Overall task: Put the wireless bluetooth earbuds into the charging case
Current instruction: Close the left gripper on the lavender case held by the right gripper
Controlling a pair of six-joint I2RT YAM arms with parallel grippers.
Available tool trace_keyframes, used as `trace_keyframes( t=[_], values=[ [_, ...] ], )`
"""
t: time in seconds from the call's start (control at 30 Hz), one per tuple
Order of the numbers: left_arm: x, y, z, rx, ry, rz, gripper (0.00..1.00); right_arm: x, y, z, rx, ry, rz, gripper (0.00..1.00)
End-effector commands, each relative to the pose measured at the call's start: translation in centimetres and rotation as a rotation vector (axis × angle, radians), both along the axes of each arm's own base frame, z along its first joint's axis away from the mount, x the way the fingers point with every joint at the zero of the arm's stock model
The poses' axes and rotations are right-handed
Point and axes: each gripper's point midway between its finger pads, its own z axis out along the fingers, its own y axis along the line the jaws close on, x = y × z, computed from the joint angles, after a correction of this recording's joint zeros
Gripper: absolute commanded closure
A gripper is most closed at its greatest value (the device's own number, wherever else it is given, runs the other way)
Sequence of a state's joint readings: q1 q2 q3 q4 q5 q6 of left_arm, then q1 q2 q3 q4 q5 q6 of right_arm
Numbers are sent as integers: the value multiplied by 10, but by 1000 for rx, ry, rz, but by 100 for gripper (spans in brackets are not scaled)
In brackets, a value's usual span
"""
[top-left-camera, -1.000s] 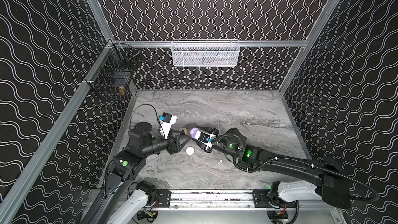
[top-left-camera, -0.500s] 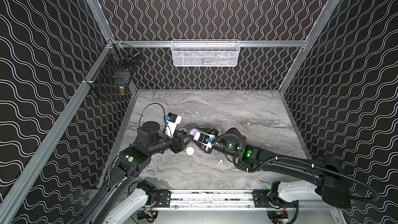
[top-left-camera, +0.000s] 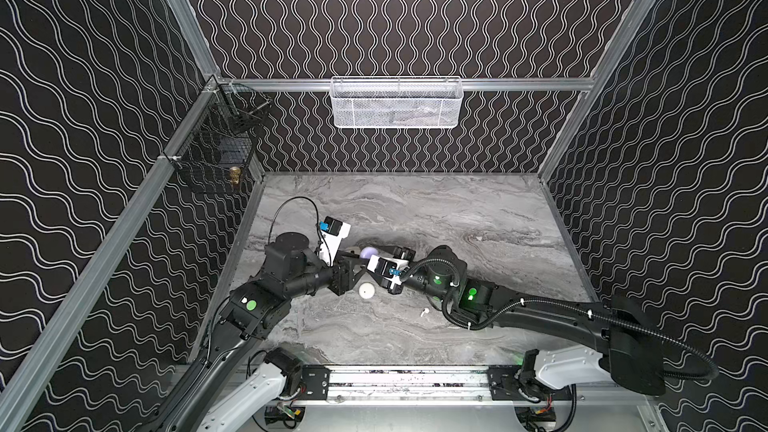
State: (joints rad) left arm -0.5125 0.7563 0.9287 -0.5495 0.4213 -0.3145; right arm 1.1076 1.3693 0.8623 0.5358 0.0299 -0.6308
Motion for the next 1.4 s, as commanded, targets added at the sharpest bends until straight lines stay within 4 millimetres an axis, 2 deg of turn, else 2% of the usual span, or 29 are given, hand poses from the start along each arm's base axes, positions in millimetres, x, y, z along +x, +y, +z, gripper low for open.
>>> trace_keyframes(
  t=[0.0, 0.27, 0.57, 0.7, 0.73, 0.9, 0.97, 1.2, 1.37],
  values=[
    [-7, 1, -2, 32, 17, -28, 54, -3, 3, 19, 52, -86, 4, 96],
    [-11, 3, -4, 66, 28, -42, 56, -3, 8, 20, 32, -159, -17, 98],
    [-12, -1, -2, 36, 11, -62, 76, -7, 7, 24, 48, -164, -8, 97],
    [-13, -7, 0, -13, 0, -87, 80, -14, 10, 24, 47, -151, 22, 96],
    [-13, -8, 0, -21, 1, -89, 80, -17, 10, 24, 49, -153, 26, 96],
    [-12, -12, 1, -47, 8, -97, 62, -20, 10, 29, 60, -163, 30, 95],
    [-12, -12, 1, -49, 3, -97, 60, -19, 12, 30, 51, -158, 26, 95],
    [-13, -10, 2, -40, 0, -93, 63, -16, 11, 32, 56, -164, 6, 95],
    [-16, -2, 5, 5, -7, -70, 60, -8, 12, 29, 50, -172, -30, 96]
  ],
)
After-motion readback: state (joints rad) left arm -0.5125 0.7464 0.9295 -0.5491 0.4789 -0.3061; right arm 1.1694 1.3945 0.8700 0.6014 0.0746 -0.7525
